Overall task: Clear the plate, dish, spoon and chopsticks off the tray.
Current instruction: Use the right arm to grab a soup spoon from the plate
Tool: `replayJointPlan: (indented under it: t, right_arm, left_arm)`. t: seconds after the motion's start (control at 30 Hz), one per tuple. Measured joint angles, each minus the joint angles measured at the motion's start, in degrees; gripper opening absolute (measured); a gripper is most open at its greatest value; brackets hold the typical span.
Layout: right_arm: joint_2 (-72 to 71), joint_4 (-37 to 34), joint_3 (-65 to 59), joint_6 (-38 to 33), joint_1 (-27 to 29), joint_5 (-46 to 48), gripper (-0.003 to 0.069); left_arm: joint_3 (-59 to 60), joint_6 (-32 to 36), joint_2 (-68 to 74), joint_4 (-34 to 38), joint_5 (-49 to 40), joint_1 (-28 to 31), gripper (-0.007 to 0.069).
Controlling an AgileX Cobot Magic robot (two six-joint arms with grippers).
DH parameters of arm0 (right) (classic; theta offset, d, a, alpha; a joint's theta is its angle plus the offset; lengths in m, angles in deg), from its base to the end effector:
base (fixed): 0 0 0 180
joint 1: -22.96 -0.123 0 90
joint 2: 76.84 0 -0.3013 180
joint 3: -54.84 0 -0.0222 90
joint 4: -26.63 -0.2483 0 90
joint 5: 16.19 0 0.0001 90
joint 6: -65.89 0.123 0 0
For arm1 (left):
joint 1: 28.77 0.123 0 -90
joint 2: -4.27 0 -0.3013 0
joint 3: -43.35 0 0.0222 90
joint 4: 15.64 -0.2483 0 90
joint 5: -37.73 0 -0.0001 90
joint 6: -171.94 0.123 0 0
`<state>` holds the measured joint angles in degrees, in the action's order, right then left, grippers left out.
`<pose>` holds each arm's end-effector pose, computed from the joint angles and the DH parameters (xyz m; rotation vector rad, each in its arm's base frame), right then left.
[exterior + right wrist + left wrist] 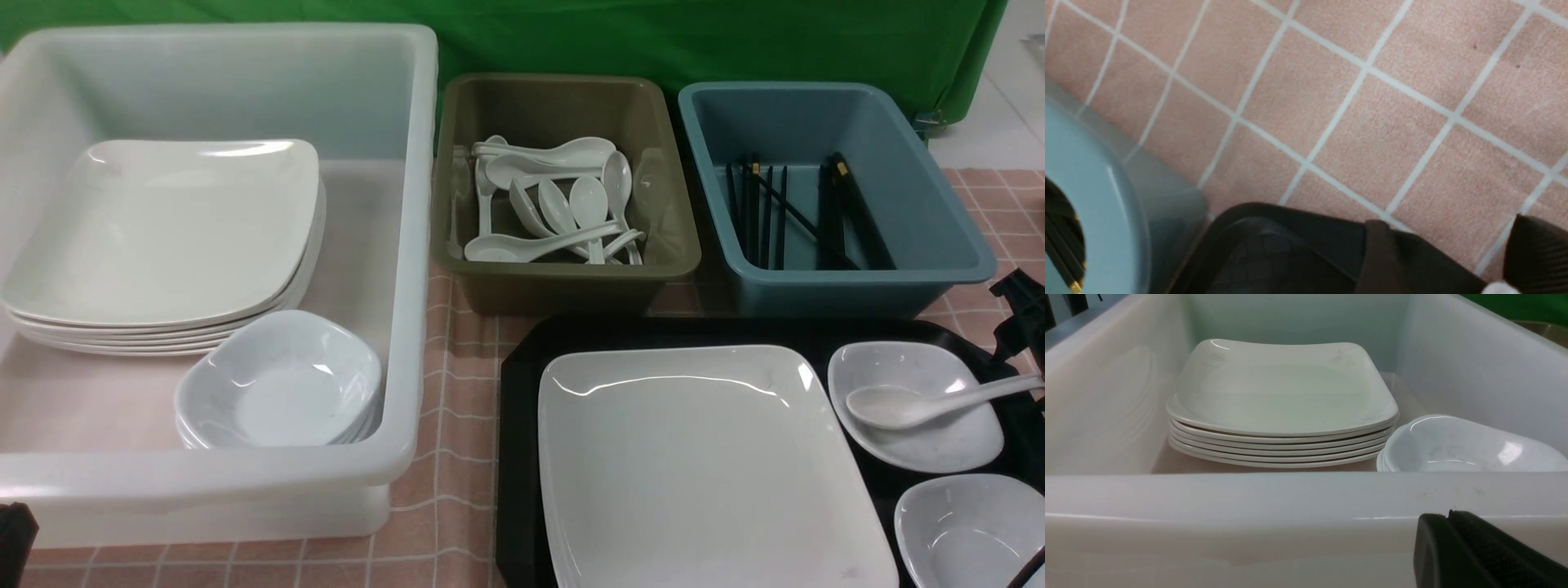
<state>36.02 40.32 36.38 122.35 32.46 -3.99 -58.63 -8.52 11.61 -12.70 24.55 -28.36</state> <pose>0.3853 -0.0707 0.1550 1.1286 2.2381 0.1808 0.0685 -0.0010 0.1854 -0.0474 1.7191 -0.0477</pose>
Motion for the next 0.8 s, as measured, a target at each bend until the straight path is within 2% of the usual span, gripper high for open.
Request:
replayJointPlan:
  t: [0.03, 0.13, 0.2, 0.8]
  right_arm:
    - [0.0, 0.05, 0.08, -0.64, 0.0, -0.3, 0.0397]
    - [-0.14, 0.21, 0.37, -3.5, 0.02, -0.73, 0.0233]
    - [-0.64, 0.11, 0.41, -4.47, 0.14, -0.61, 0.0181]
    - [-11.12, -0.34, 0.41, -6.38, 0.14, -0.06, 0.0173]
  left_arm:
    - [0.0, 0.0, 0.0, 0.0, 0.0, 0.0, 0.0004]
    - [0.0, 0.0, 0.0, 0.0, 0.0, 0.0, 0.0004]
    - [0.0, 0.0, 0.0, 0.0, 0.0, 0.0, 0.0004]
    - [0.0, 0.05, 0.0, 0.0, 0.0, 0.0, 0.0004]
